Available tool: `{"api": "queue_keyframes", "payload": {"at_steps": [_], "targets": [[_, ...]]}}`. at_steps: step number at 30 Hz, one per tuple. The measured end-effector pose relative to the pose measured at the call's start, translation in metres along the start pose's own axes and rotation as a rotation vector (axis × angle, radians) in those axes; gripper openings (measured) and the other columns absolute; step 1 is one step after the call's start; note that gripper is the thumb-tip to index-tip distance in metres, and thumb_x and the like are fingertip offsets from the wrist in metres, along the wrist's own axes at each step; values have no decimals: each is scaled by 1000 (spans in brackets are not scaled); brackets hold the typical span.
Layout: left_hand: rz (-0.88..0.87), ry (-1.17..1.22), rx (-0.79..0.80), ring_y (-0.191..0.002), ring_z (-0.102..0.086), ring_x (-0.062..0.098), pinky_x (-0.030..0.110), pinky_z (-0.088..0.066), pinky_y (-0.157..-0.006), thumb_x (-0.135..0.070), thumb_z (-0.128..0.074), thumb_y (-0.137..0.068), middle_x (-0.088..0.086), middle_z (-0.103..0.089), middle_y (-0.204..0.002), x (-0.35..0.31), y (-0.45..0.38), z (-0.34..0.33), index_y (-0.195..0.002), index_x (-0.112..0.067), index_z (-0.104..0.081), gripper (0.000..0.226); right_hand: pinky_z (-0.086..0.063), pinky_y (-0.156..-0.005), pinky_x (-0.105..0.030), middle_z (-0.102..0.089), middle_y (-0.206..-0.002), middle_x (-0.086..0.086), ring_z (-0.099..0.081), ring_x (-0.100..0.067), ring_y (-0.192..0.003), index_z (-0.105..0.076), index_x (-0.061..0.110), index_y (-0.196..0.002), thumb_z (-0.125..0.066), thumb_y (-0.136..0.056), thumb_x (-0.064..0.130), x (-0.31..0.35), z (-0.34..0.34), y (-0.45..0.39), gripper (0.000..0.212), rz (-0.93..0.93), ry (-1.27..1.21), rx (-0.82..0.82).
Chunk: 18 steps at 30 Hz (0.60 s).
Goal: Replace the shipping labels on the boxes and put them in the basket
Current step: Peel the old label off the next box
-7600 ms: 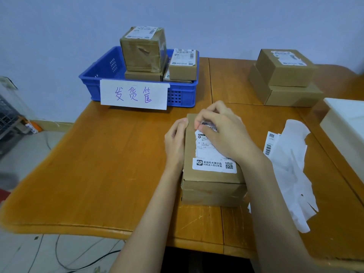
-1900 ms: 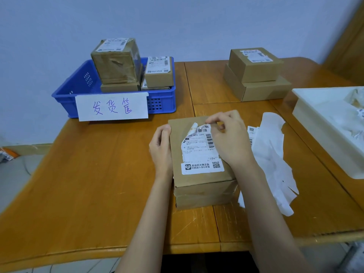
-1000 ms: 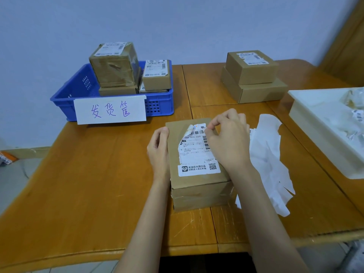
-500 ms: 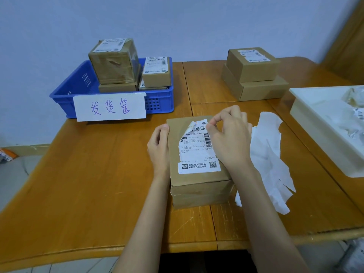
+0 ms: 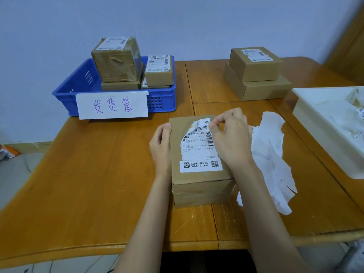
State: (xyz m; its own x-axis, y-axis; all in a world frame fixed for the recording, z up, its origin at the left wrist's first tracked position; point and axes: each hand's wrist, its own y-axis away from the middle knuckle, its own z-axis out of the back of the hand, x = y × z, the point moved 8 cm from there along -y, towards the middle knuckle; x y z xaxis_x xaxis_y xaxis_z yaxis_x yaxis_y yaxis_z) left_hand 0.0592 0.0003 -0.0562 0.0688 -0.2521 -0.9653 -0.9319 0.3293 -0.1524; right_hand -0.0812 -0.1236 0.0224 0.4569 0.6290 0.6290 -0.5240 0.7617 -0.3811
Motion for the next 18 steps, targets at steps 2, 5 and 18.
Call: {"api": "queue_keyframes", "payload": {"at_steps": [2,5,18], "targets": [[4,5,4,-66,-47,2,17,-36,-60,-17,-51,-102,-17,-56,-67,1,0,0,-75,-22,-61,30,-40,-95,-35,-42,-104,11,-48,-8,-99,-61,24,-90,-58,-93,23,3,9,0,4,-19,-160,-79],[9,5,-21,-67,-49,3,17,-38,-61,-17,-51,-102,-14,-59,-70,1,0,3,-77,-18,-63,28,-35,-90,-30,-50,-112,8,-51,-13,-105,-64,23,-105,-59,-91,32,15,22,-2,17,45,-101,-162],[9,-4,-51,-74,-54,1,14,-42,-65,-13,-50,-101,-12,-65,-80,3,1,4,-90,-10,-68,21,-35,-63,-11,-50,-105,4,-49,-7,-83,-59,17,-86,-61,-93,12,5,-1,1,9,-34,-127,34]]}}
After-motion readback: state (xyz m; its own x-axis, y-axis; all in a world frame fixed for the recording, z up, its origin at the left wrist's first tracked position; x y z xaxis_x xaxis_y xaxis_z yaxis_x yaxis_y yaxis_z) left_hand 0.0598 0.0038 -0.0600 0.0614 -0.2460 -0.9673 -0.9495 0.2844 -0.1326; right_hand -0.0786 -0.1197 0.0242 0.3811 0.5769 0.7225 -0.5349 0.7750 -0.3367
